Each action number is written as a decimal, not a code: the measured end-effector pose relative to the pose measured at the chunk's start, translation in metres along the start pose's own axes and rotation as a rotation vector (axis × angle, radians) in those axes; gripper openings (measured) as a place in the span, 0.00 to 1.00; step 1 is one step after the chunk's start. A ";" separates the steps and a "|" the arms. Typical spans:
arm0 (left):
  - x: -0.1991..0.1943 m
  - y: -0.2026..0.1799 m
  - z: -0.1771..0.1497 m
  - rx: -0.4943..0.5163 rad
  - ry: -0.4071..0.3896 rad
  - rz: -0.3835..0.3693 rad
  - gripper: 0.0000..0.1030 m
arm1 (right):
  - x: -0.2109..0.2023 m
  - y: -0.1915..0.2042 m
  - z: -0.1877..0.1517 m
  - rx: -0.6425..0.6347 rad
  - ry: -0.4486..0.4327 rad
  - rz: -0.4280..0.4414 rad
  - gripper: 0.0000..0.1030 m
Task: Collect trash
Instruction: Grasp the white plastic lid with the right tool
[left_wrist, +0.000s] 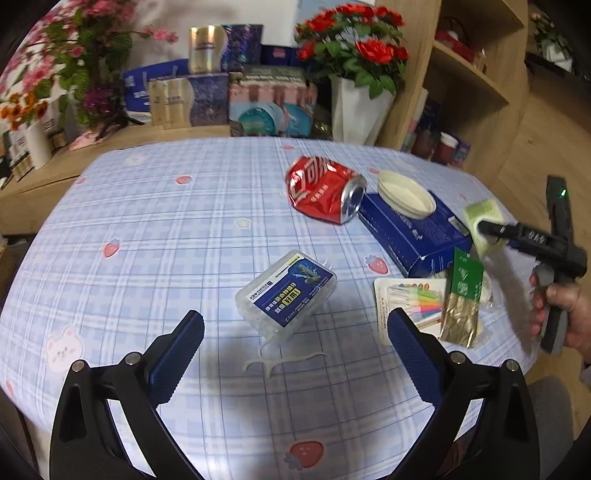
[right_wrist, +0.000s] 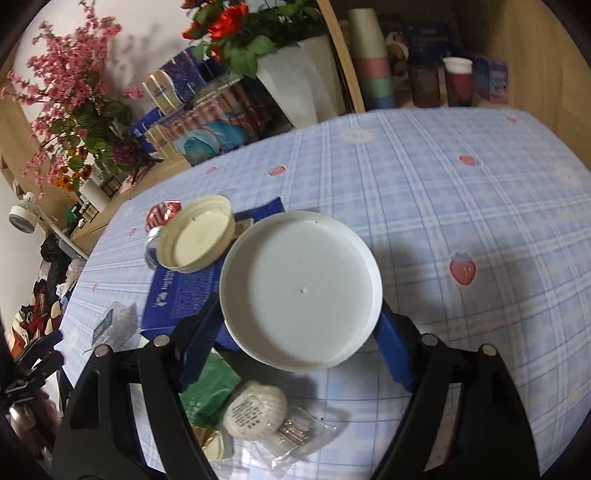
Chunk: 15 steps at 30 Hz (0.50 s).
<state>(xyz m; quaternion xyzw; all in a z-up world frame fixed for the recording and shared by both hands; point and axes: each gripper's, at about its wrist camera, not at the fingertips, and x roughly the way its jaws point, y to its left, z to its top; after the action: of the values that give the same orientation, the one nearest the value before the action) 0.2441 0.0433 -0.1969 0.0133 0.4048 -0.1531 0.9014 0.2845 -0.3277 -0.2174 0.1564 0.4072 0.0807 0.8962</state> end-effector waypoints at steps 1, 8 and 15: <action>0.003 0.001 0.001 0.013 0.008 -0.002 0.94 | -0.003 0.000 0.001 -0.001 -0.005 0.004 0.75; 0.011 0.010 -0.003 0.004 0.030 -0.041 0.94 | -0.017 0.007 0.003 -0.054 -0.029 -0.018 0.75; 0.008 0.012 -0.017 0.016 0.042 -0.060 0.94 | -0.023 0.003 -0.007 -0.052 -0.017 -0.007 0.75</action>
<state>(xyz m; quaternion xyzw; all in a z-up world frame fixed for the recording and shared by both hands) 0.2400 0.0548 -0.2154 0.0116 0.4227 -0.1827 0.8876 0.2641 -0.3293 -0.2047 0.1325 0.3978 0.0867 0.9037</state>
